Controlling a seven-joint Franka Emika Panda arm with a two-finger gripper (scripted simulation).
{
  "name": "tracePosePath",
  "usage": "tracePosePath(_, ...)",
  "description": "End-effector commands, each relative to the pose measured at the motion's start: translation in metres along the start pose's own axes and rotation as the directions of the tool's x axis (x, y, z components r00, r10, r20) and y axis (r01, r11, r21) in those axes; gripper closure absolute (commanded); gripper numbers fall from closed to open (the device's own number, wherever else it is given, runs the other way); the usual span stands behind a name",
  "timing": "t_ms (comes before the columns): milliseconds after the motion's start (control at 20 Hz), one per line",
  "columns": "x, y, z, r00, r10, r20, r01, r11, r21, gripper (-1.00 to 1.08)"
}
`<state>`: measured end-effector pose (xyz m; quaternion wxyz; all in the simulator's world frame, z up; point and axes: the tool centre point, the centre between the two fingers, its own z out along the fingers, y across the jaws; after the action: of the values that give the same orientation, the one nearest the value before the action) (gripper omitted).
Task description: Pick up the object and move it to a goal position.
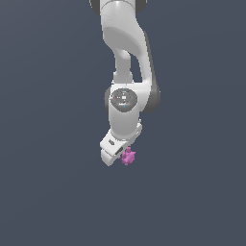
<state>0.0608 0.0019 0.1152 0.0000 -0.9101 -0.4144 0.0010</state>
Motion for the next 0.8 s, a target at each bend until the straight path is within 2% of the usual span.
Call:
tracePosePath(0,0.005,-0.013,-0.015,1.0,-0.001,-0.001,0.001,1.0,-0.001,1.08)
tracePosePath(750,0.044,-0.13,-0.151,1.0,-0.002,0.001,0.002,1.0,-0.003,1.08)
